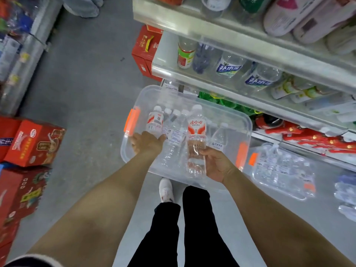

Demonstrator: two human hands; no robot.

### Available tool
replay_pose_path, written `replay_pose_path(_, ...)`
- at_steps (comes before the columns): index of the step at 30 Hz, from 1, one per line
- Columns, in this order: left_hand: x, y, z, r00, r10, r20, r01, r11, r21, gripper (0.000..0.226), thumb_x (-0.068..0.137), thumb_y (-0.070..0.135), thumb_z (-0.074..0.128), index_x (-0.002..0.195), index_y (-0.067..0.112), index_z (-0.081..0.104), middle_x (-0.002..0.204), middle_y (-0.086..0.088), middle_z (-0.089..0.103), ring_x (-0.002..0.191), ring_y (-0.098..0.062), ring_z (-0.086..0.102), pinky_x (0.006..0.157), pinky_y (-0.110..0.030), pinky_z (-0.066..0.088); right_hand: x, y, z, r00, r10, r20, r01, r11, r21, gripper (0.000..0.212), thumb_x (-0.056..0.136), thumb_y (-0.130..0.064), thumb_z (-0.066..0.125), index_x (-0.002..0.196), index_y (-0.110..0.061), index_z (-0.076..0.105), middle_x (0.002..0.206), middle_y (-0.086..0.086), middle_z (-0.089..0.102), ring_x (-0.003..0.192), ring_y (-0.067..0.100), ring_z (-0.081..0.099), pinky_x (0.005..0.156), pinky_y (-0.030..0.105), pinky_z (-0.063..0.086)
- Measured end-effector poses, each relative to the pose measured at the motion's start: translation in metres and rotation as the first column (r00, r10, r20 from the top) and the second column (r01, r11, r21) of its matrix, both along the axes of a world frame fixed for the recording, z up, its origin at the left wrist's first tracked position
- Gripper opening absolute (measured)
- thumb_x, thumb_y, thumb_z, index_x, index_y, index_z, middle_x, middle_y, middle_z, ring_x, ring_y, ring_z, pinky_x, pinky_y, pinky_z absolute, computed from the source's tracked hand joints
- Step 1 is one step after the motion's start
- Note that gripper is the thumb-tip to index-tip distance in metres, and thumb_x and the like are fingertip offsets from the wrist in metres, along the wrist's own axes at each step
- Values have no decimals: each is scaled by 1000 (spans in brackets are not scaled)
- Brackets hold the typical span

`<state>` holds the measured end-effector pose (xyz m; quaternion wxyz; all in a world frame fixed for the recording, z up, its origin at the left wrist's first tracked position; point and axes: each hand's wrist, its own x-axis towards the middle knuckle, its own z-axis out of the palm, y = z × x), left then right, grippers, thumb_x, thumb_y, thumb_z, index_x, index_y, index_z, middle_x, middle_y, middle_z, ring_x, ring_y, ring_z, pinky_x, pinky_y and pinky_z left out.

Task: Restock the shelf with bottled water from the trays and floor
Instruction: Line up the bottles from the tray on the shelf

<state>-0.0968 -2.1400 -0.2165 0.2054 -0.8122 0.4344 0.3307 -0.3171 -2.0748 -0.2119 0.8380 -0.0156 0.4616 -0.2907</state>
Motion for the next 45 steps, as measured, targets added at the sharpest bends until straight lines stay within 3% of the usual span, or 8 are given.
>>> replay_pose_path(7, 30, 0, -7, 947, 198, -254, -208, 978, -11, 103, 83, 59, 70, 151, 0, 21, 144, -20, 49, 128, -38, 52, 103, -44, 45, -5, -5, 1, 999, 34, -7, -34, 999, -8, 63, 80, -12, 65, 142, -2, 55, 112, 11, 68, 100, 28, 68, 83, 42, 59)
replay_pose_path(10, 31, -7, 7, 869, 347, -354, -362, 932, 25, 90, 79, 58, 75, 138, -2, 44, 123, -14, 61, 105, -33, 62, 74, -35, 51, -6, -5, 11, 1000, 29, -7, -30, 999, -35, 64, 82, -11, 63, 144, 0, 52, 113, 11, 67, 99, 27, 68, 81, 41, 59)
replay_pose_path(16, 40, 7, 51, 270, 719, -641, -662, 622, 419, 58, 79, 44, 79, 122, 8, 65, 95, -10, 71, 71, -23, 70, 54, -34, 59, -10, 3, 44, 999, -4, -41, 0, 995, -95, 63, 81, -13, 65, 142, 0, 53, 115, 11, 68, 103, 25, 68, 87, 41, 59)
replay_pose_path(21, 34, 33, 103, 150, 627, -764, -527, 705, 475, 40, 81, 37, 75, 104, 5, 73, 117, -21, 64, 99, -31, 64, 99, -47, 49, -10, 12, 84, 993, -38, -111, 15, 980, -196, 65, 79, -20, 72, 140, -5, 55, 112, 15, 67, 107, 28, 65, 91, 45, 55)
replay_pose_path(25, 15, 35, 154, 23, 502, -864, -485, 762, 430, 14, 96, 16, 60, 106, 12, 68, 93, -10, 74, 75, -23, 72, 74, -39, 59, -8, 20, 126, 982, -141, -129, 102, 958, -270, 53, 82, -13, 63, 134, -5, 57, 106, 18, 70, 94, 28, 71, 76, 42, 60)
replay_pose_path(32, -14, 16, 256, -24, 151, -988, -438, 887, 146, 25, 91, 2, 62, 113, 11, 68, 93, -6, 74, 85, -21, 71, 73, -38, 60, -22, 25, 213, 966, -254, -40, 215, 885, -413, 49, 69, -15, 75, 116, -4, 66, 97, 16, 68, 81, 30, 69, 76, 45, 58)
replay_pose_path(40, -57, 14, 389, 98, -284, -954, -445, 845, -297, 64, 76, 63, 55, 113, 11, 65, 97, -7, 75, 83, -20, 72, 64, -30, 54, -42, 26, 328, 899, -390, -198, 180, 742, -645, 96, 37, -63, 96, 110, -9, 65, 89, 8, 71, 71, 21, 70, 61, 35, 58)
replay_pose_path(45, -79, 6, 445, 28, -448, -893, -420, 806, -417, 43, 99, 54, 39, 110, 20, 62, 94, -8, 72, 64, -11, 72, 56, -24, 57, -61, 25, 403, 821, -542, -179, 187, 552, -813, 66, 66, -50, 90, 114, -9, 67, 95, 9, 75, 81, 21, 74, 69, 38, 62)
